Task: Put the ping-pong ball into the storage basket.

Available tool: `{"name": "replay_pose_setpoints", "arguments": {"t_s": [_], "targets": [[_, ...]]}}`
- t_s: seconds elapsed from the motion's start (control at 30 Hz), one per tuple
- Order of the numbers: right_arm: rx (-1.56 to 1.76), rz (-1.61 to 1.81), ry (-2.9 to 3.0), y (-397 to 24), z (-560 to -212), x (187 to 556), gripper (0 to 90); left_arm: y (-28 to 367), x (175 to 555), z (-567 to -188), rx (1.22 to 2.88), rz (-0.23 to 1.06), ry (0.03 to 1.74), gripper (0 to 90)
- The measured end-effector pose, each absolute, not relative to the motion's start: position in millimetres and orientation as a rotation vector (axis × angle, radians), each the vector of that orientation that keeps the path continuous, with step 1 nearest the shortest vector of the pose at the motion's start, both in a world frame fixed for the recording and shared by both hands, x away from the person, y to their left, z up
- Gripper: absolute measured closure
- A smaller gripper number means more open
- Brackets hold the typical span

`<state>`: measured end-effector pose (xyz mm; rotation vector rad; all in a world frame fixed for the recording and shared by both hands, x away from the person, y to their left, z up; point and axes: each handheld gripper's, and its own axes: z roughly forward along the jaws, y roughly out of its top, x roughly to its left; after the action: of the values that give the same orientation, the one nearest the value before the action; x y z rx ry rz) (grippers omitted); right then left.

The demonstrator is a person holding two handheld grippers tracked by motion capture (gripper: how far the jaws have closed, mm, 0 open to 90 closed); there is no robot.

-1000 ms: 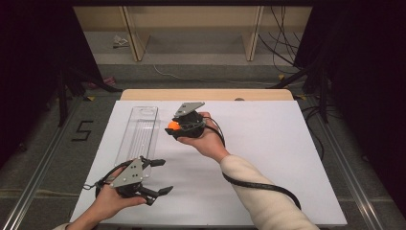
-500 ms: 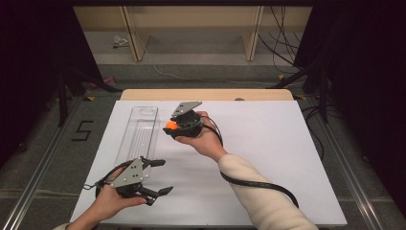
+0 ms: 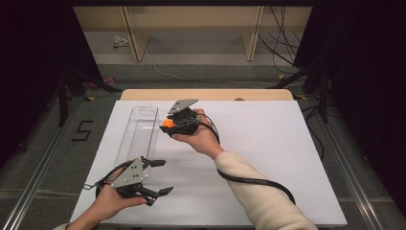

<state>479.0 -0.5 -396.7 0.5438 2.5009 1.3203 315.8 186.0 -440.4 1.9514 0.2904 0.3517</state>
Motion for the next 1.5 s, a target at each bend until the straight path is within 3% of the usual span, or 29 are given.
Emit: {"name": "replay_pose_setpoints", "arguments": {"t_s": [1.5], "targets": [[0.531, 1.333, 2.503, 22, -396, 485, 51.5, 185, 316, -441, 1.959, 0.356, 0.286, 17.0]]}}
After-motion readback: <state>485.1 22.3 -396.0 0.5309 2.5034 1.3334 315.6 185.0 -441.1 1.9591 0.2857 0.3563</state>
